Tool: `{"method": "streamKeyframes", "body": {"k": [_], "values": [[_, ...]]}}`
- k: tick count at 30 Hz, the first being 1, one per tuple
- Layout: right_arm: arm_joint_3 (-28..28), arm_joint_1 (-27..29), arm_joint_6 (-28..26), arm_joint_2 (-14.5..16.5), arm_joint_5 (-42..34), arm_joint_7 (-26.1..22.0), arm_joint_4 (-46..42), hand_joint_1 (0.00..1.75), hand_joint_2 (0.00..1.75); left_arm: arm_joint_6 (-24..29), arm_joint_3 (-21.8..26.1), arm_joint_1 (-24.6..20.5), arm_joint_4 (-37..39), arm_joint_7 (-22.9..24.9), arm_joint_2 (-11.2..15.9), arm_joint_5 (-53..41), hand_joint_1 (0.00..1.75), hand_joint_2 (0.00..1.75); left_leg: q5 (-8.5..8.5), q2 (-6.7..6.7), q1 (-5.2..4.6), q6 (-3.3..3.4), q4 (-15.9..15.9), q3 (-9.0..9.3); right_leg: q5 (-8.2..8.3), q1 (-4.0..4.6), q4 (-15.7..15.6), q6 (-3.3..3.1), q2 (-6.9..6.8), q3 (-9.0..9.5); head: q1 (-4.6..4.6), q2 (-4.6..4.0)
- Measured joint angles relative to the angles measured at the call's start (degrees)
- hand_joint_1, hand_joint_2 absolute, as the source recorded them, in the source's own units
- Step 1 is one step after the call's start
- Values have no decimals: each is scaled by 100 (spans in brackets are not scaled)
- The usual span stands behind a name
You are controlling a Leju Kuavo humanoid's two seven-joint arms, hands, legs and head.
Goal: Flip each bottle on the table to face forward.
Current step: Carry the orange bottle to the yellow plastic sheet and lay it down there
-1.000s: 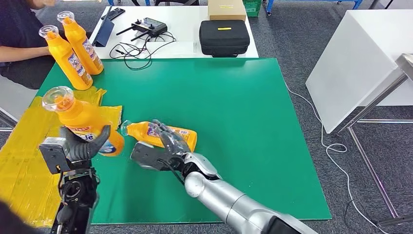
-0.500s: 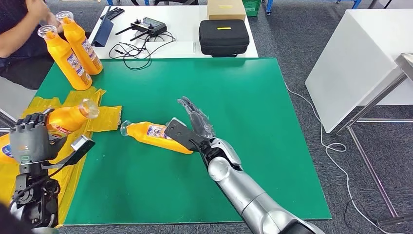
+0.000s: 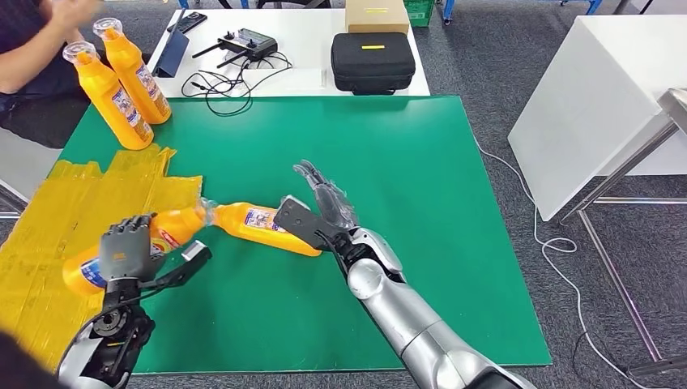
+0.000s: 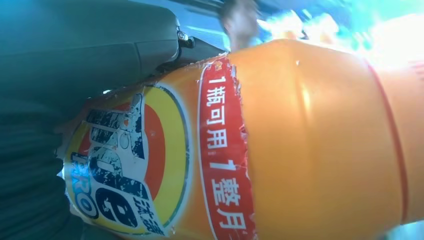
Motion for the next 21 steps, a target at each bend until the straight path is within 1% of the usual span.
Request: {"method": "streamKeyframes", "body": {"k": [3, 4, 7, 9, 11, 13, 16, 20, 21], "values": [[1, 7, 54, -1, 7, 7, -15, 0, 0, -260, -177, -83, 453, -14, 37, 10, 39, 175, 0, -8, 0, 0, -1, 0, -1, 0, 0, 0, -4, 2, 1, 0], [1, 8, 67, -1, 14, 8, -17, 0, 0, -381, -220, -136, 558, 17, 45, 9, 0, 175, 0, -17, 0, 0, -1, 2, -1, 0, 0, -1, -10, 7, 0, 0], [2, 8, 125, 9, 62, 37, -19, 0, 0, -917, -316, -309, 761, 230, 81, 13, 0, 175, -1, -41, 0, -1, -5, 17, -5, -2, -1, -3, -31, 34, -1, 0], [2, 7, 180, 26, 104, 75, -19, 0, 0, -1344, -353, -410, 839, 390, 108, 34, 0, 87, -1, -45, 0, -3, -7, 31, -6, -3, -1, -4, -37, 54, -1, 0], [3, 5, 224, 44, 145, 111, -19, 0, 0, -1657, -374, -492, 900, 483, 142, 77, 0, 0, -1, -44, 1, -5, -10, 47, -4, -4, 0, -8, -37, 70, -1, 0], [4, 4, 261, 52, 194, 158, -19, 0, 0, -1822, -379, -543, 947, 517, 186, 111, 0, 0, 5, -41, 3, -15, -11, 58, 4, -3, 1, -20, -35, 75, -2, 0], [10, -1, 313, 64, 279, 283, -15, 0, 0, -1911, -376, -575, 991, 501, 253, 143, 0, 0, 20, -39, 6, -32, -12, 65, 15, 0, 6, -35, -34, 75, -3, 0], [30, -24, 405, 76, 380, 483, 24, 0, 175, -1922, -365, -578, 1026, 417, 316, 174, 0, 0, 33, -40, 8, -39, -11, 71, 21, 2, 10, -43, -35, 73, -2, 0], [37, -44, 432, 76, 423, 571, 56, 0, 175, -1923, -362, -583, 1029, 386, 325, 174, 0, 0, 34, -40, 8, -40, -11, 72, 21, 2, 11, -43, -35, 73, -3, 0]]}}
